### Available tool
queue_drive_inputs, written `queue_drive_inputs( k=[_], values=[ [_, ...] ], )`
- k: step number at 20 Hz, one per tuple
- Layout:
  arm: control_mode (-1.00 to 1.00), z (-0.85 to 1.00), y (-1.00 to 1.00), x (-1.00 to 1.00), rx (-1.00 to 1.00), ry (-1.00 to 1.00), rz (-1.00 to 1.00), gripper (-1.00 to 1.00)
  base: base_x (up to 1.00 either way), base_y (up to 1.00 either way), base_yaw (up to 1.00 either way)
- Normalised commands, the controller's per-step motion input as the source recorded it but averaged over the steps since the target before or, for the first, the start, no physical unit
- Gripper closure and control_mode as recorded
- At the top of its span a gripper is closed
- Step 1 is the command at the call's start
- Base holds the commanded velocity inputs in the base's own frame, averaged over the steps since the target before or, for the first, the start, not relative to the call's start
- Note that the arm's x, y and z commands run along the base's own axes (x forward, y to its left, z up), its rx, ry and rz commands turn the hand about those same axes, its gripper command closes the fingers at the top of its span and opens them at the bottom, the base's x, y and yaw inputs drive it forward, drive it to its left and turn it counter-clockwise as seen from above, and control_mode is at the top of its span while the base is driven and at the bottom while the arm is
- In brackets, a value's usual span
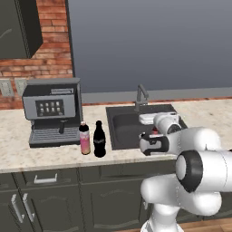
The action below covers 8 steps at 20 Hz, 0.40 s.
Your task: Place the large bottle from the dining counter next to the other large bottle outside the sink, and place the small bottle from the dining counter next to the other small bottle inside the sink.
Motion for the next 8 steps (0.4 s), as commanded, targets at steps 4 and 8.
queue_drive_inputs(
  k=[4,8],
  values=[
    [-1.0,0.4,0.0,-0.34,0.0,-0.02,0.0,-1.0,0.0,0.0,0.0],
    [-1.0,0.08,0.01,-0.32,0.0,0.0,0.0,-1.0,0.0,0.0,0.0]
  ],
)
